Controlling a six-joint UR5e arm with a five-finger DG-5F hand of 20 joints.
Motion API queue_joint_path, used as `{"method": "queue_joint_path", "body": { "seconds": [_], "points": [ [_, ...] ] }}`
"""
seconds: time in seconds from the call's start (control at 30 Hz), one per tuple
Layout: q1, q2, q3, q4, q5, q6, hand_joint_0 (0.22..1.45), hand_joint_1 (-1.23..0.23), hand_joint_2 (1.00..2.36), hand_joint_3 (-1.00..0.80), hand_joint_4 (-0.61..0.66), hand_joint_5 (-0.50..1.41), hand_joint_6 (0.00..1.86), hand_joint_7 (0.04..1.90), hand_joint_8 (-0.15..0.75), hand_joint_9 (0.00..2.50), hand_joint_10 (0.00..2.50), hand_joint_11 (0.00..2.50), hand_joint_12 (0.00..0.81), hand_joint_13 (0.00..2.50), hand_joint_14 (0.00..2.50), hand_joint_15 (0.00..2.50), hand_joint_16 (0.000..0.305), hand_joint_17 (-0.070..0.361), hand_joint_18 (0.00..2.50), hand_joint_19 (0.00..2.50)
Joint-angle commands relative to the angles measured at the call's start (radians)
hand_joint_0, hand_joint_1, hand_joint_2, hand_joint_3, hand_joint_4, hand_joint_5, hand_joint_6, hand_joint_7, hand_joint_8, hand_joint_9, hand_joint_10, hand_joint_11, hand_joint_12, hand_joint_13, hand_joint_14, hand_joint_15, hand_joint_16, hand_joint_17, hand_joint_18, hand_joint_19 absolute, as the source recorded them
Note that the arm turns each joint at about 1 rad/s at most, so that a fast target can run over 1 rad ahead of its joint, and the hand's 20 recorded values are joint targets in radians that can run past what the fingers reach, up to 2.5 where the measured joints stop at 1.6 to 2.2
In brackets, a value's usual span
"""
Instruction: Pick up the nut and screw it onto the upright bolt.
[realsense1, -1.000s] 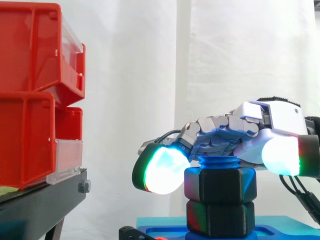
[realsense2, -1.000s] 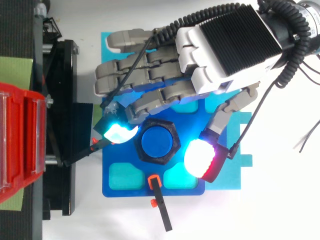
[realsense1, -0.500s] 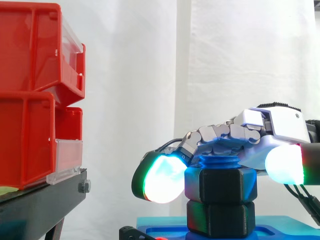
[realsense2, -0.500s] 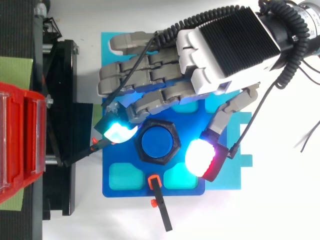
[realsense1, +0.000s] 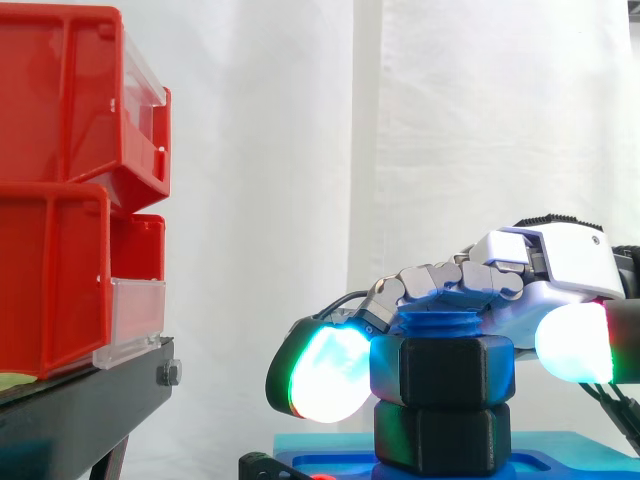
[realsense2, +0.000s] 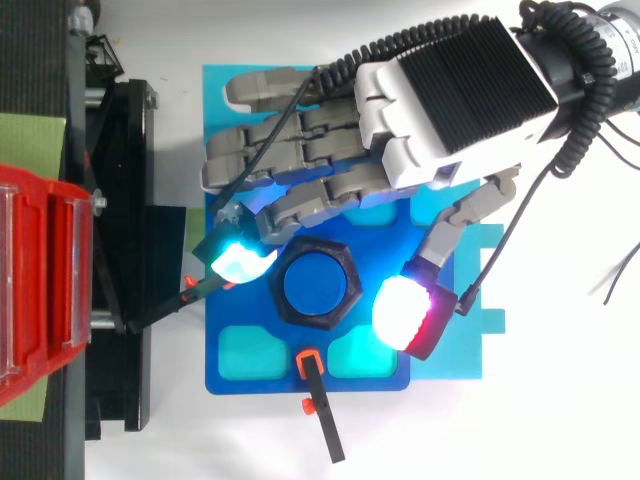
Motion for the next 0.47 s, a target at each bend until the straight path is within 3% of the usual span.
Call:
{"method": "queue_joint_path", "body": {
  "seconds": [0.0, 0.27, 0.43],
  "points": [
    [-0.002, 0.000, 0.000, 0.010, 0.009, -0.001, 0.47, -0.40, 1.00, -0.50, 0.14, -0.22, 0.50, 0.66, 0.201, 0.10, 0.00, 0.00, 0.354, 0.00, 0.00, 0.00, 0.048, 0.108, 0.00, 0.00],
    [-0.005, 0.000, 0.000, 0.049, 0.090, -0.044, 0.47, -0.40, 1.00, -0.50, 0.14, -0.22, 0.50, 0.67, 0.201, 0.10, 0.00, 0.00, 0.352, 0.00, 0.00, 0.00, 0.048, 0.107, 0.00, 0.00],
    [-0.006, 0.000, 0.000, 0.050, 0.110, -0.057, 0.47, -0.40, 1.00, -0.50, 0.15, -0.23, 0.50, 0.69, 0.201, 0.10, 0.00, 0.00, 0.354, 0.00, 0.00, 0.00, 0.047, 0.106, 0.00, 0.00]
  ]
}}
